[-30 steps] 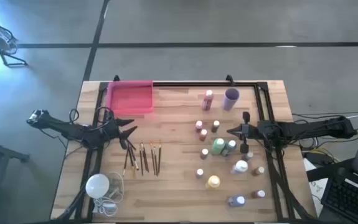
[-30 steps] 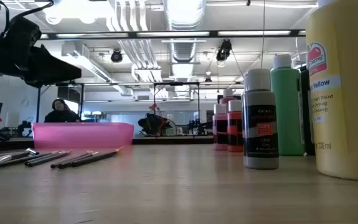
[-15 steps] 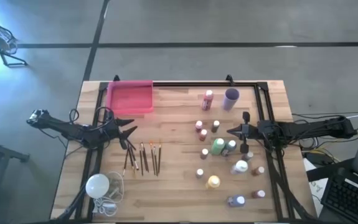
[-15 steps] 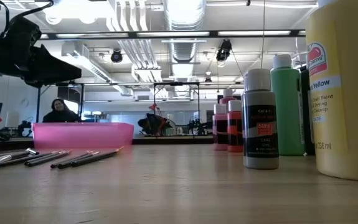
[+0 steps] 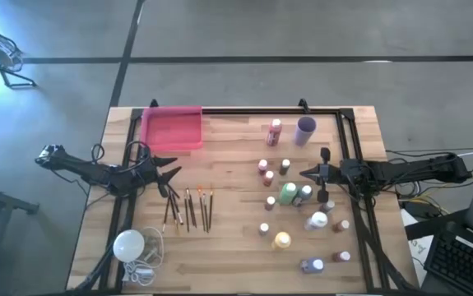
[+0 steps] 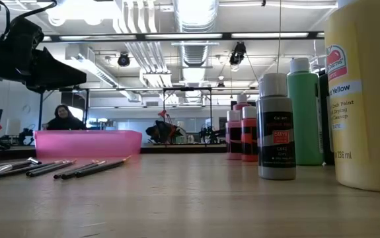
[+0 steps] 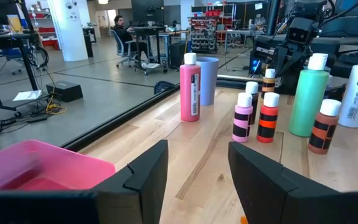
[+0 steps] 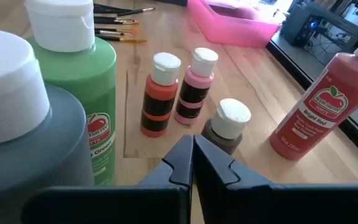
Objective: Pick & Place Paint Supplies
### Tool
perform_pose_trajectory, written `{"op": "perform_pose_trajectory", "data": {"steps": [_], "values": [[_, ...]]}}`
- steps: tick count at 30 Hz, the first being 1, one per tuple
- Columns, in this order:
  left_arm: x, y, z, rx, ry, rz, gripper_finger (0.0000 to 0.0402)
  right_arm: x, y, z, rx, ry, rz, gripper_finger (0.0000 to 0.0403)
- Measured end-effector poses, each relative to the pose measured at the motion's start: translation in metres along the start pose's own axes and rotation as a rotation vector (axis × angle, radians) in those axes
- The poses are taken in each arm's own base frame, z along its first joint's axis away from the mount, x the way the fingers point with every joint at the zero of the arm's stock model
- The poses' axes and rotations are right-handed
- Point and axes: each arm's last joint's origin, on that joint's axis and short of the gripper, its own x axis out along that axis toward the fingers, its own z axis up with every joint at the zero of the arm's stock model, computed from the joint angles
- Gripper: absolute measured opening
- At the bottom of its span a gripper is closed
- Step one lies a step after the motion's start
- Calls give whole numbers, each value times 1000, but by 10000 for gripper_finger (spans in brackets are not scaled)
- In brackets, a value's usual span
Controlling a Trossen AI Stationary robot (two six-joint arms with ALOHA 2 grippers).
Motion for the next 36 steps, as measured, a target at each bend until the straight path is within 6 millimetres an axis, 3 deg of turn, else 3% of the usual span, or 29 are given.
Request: {"op": "perform_pose_trajectory", "data": {"steps": [32, 36], "values": [[0, 0, 0, 0, 0, 0, 175, 0, 0, 3, 8, -26, -3, 8], [0, 0, 0, 107, 0, 1, 175, -1, -1, 12, 33, -118, -11, 8]]}}
